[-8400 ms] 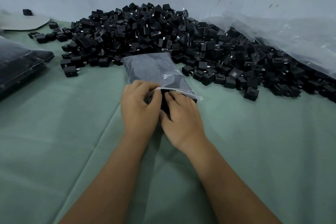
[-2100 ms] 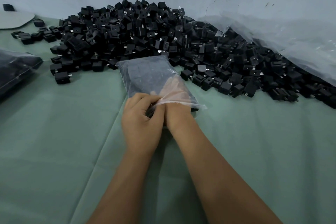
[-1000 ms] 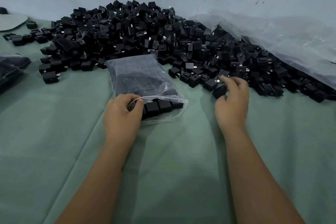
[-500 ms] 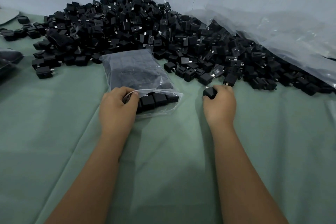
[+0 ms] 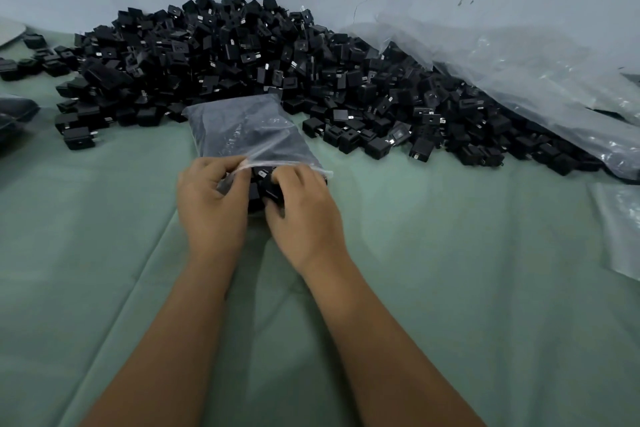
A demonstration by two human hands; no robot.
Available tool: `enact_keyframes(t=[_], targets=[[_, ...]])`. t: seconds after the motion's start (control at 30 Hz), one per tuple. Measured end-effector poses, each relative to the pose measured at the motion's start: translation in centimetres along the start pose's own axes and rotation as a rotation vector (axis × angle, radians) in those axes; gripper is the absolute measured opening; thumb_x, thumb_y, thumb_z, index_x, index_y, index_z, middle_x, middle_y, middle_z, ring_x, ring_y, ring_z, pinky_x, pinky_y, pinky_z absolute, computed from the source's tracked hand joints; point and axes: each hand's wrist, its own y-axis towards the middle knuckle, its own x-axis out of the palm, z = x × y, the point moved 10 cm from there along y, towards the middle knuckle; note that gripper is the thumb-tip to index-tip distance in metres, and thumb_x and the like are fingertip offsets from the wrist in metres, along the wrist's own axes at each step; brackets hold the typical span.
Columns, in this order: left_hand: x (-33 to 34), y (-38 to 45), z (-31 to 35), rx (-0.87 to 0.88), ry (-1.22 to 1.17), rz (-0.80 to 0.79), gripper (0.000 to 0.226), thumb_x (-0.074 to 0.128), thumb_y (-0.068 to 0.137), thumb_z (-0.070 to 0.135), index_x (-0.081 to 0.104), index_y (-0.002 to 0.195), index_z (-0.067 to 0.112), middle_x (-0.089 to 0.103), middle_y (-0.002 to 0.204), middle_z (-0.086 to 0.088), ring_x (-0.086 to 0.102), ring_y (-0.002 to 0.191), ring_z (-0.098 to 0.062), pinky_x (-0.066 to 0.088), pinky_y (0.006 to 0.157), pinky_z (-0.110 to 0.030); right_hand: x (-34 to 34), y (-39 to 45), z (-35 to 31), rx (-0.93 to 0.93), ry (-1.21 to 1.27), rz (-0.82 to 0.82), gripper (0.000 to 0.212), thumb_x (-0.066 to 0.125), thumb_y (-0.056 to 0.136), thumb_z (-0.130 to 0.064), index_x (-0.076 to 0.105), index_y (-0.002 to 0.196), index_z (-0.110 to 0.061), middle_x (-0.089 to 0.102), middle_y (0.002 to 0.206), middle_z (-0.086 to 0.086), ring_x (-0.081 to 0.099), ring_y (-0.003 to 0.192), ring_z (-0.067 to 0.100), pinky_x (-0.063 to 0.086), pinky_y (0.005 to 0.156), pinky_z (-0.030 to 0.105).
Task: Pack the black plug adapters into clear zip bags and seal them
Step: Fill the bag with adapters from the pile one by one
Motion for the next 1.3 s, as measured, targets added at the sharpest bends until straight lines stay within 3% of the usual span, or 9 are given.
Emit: enact_keyframes(t=[0.17,0.37,0.6,0.7,0.87,1.03,1.17,1.23,1.3], targets=[[0.1,0.0,0.1,-0.002,-0.010,-0.004,0.017,0.060,0.089,0.024,0.073,0.099,0.026,0.065,0.097,0.003,0.059,0.099,-0.022,0.049,0.089,-0.048,1.1,0.7,-0.3,0.010,0.025,-0.050,0.029,0.058,0.089,-0.012,0.063,0.118,-0.012,0.059,0.117,0.004,0.049,0.109,0.022,0.050,0.083,0.036],[0.1,0.0,0.2,-0.001,-0.022,0.004,0.013,0.063,0.091,0.018,0.072,0.097,0.026,0.063,0.096,0.003,0.059,0.100,-0.022,0.049,0.089,-0.046,1.2,-0.4,0.6,0.066,-0.024,-0.085,0.031,0.056,0.084,-0.028,0.071,0.111,-0.028,0.059,0.110,0.002,0.048,0.107,0.023,0.041,0.095,0.034],[0.1,-0.2,1.4,0.110,0.063,0.022,0.014,0.063,0.089,0.017,0.074,0.098,0.021,0.058,0.089,0.007,0.056,0.092,-0.020,0.040,0.078,-0.019,2.2,0.2,0.4,0.039,-0.089,-0.166,0.035,0.055,0.089,-0.020,0.061,0.123,-0.011,0.060,0.124,0.004,0.049,0.119,0.022,0.031,0.107,0.032],[0.0,-0.2,1.5,0.117,0.072,0.024,0.015,0.063,0.088,0.016,0.074,0.097,0.018,0.057,0.088,0.009,0.056,0.091,-0.020,0.039,0.076,-0.013,3.0,0.1,0.3,0.019,-0.120,-0.218,0.035,0.050,0.092,-0.025,0.060,0.126,-0.022,0.056,0.125,0.002,0.046,0.119,0.022,0.031,0.105,0.033],[-0.1,-0.3,2.0,0.137,0.096,0.038,0.019,0.062,0.082,0.016,0.076,0.094,0.013,0.062,0.085,0.001,0.059,0.084,-0.023,0.050,0.074,-0.035,4.4,0.4,0.2,0.024,-0.207,-0.333,0.039,0.043,0.095,-0.037,0.047,0.133,-0.033,0.050,0.127,0.009,0.037,0.122,0.029,0.023,0.110,0.036],[-0.1,-0.4,2.5,0.182,0.114,0.037,0.019,0.063,0.080,0.014,0.078,0.092,0.011,0.060,0.079,-0.002,0.058,0.077,-0.022,0.050,0.069,-0.037,5.1,1.2,0.1,0.011,-0.189,-0.385,0.034,0.040,0.093,-0.033,0.056,0.123,-0.025,0.055,0.128,0.006,0.040,0.127,0.027,0.021,0.113,0.038],[-0.1,-0.3,2.6,0.198,0.132,0.045,0.015,0.064,0.079,0.011,0.077,0.087,0.007,0.057,0.074,-0.003,0.056,0.071,-0.023,0.048,0.064,-0.041,5.8,2.5,-0.7,-0.070,-0.164,-0.450,0.044,0.045,0.093,-0.026,0.047,0.137,-0.031,0.052,0.136,0.001,0.039,0.132,0.022,0.026,0.113,0.039],[0.0,-0.3,2.6,0.201,0.125,0.041,0.015,0.064,0.078,0.011,0.076,0.086,0.008,0.058,0.075,-0.003,0.056,0.072,-0.023,0.048,0.064,-0.041,5.6,2.9,-1.4,-0.108,-0.127,-0.456,0.036,0.049,0.090,-0.017,0.059,0.123,-0.027,0.061,0.121,0.003,0.050,0.118,0.025,0.037,0.104,0.040],[0.0,-0.2,2.5,0.199,0.111,0.039,0.016,0.064,0.078,0.011,0.076,0.086,0.008,0.059,0.076,-0.002,0.057,0.074,-0.023,0.049,0.066,-0.041,5.4,3.2,-1.8,-0.123,-0.110,-0.446,0.019,0.051,0.085,-0.010,0.057,0.090,-0.027,0.065,0.096,0.005,0.056,0.095,0.026,0.040,0.086,0.037]])
